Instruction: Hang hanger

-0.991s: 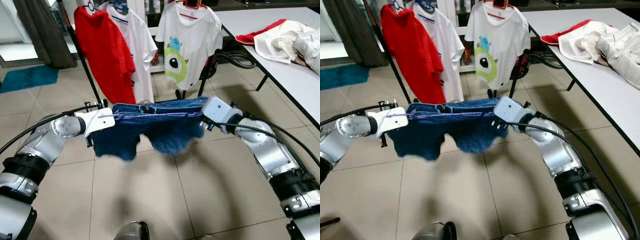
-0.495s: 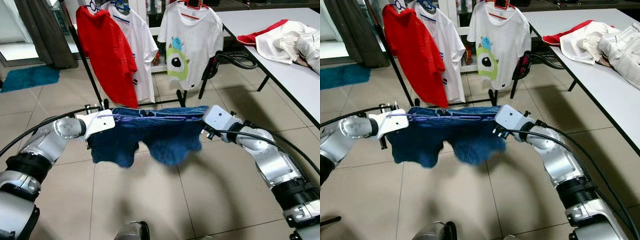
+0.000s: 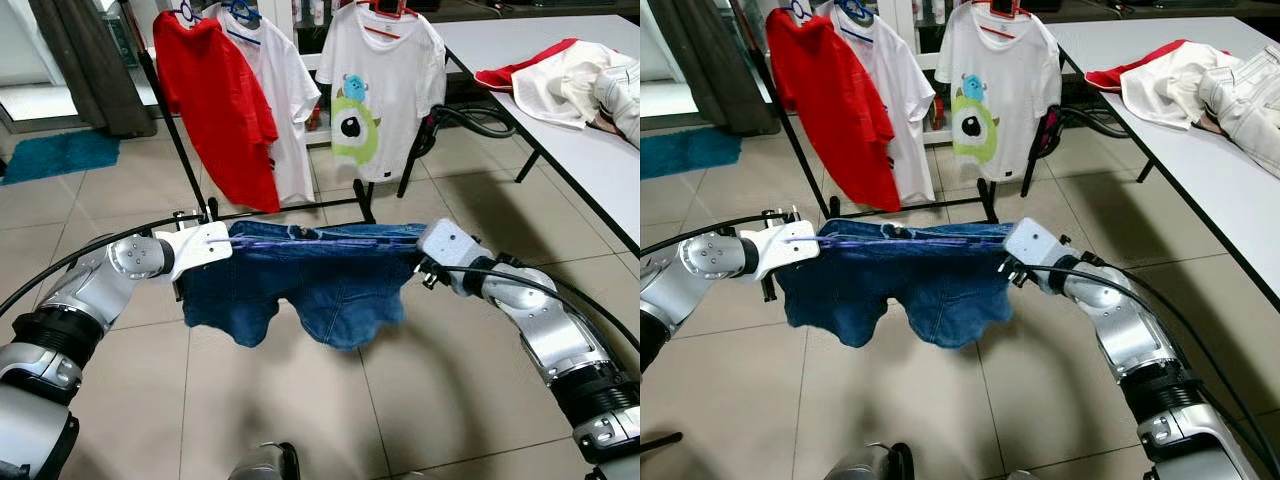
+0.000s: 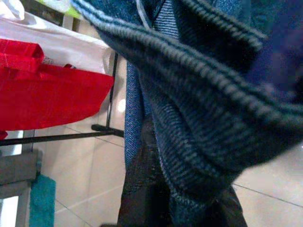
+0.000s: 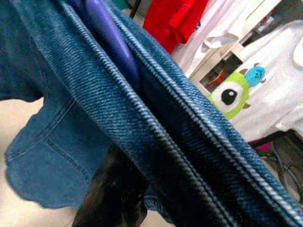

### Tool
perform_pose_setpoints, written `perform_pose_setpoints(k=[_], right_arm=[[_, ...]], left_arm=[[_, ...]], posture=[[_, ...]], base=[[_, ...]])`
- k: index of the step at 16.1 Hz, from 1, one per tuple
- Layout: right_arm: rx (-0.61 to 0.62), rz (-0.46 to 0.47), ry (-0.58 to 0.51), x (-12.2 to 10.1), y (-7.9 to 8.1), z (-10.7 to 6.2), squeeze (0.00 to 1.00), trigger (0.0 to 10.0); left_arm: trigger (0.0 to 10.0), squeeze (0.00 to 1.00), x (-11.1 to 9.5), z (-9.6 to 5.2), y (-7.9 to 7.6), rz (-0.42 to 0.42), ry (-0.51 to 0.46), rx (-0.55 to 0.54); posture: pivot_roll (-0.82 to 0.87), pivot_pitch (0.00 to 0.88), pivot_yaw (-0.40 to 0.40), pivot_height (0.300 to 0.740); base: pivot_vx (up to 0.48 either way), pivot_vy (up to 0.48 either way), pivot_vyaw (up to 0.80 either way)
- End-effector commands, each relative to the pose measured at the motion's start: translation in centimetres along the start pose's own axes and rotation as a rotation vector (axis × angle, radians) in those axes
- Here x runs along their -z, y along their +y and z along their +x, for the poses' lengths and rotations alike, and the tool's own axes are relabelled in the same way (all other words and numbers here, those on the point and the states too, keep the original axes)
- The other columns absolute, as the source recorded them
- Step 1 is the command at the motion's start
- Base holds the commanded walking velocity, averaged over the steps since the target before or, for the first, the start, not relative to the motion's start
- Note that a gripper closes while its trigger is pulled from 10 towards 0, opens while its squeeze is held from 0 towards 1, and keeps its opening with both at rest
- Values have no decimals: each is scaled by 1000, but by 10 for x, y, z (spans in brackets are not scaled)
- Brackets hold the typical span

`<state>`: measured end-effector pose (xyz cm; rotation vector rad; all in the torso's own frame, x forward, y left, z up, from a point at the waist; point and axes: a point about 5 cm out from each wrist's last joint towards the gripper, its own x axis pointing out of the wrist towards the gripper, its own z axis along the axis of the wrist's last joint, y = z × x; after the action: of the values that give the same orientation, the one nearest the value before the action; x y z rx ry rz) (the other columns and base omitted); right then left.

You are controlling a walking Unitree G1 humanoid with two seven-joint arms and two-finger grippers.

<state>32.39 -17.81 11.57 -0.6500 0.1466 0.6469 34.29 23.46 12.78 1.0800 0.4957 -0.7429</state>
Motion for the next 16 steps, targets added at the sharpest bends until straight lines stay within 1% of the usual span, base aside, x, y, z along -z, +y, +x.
perform_pose_setpoints(k=[1,2,3,4,6,8,9,10,11,12,13,14,15,16], right_arm=[[213,79,69,21,-47,-31,0,0],[225,45,14,15,-49,-32,0,0],[254,-14,-107,-1,-51,-34,0,0],[262,-30,-147,-7,-52,-34,0,0],[249,-72,-206,-21,-48,-30,0,0],[204,-141,-229,-34,-41,-21,0,0],[173,-171,-242,-40,-36,-17,0,0],[160,-177,-239,-42,-34,-15,0,0],[131,-195,-192,-39,-30,-10,0,0],[97,-239,-114,-31,-25,-5,0,0],[84,-249,-81,-28,-23,-3,0,0],[58,-279,-28,-23,-18,0,0,0],[18,-317,23,-20,-7,7,0,0],[13,-329,28,-21,-4,10,0,0]], left_arm=[[0,0,67,-25,-5,-115,288,-3],[0,0,70,-24,-9,-162,293,3],[0,0,76,-23,-14,-192,312,17],[0,0,78,-22,-16,-193,319,25],[0,0,73,-15,-24,-163,307,80],[0,0,63,-5,-36,-130,287,171],[0,0,61,-1,-41,-126,298,210],[0,0,61,1,-43,-126,309,230],[0,0,62,3,-48,-113,337,271],[0,0,62,6,-50,-123,345,276],[0,0,62,6,-51,-126,348,276],[0,0,61,7,-51,-129,355,277],[0,0,62,9,-52,-137,373,285],[0,0,62,9,-52,-141,379,289]], posture=[[-70,58,74,740],[-71,57,75,740],[-72,56,77,740],[-72,55,77,740],[-73,51,79,740],[-73,51,79,740],[-74,44,79,740],[-74,44,79,740],[-78,40,82,740],[-82,39,85,740],[-82,39,85,740],[-84,40,86,740],[-84,43,84,740],[-84,43,84,740]], base=[[0,0,0],[0,0,0],[0,0,0],[0,0,0],[0,0,0],[0,0,0],[0,0,0],[0,0,0],[0,0,0],[0,0,0],[0,0,0],[0,0,0],[0,0,0],[0,0,0]])
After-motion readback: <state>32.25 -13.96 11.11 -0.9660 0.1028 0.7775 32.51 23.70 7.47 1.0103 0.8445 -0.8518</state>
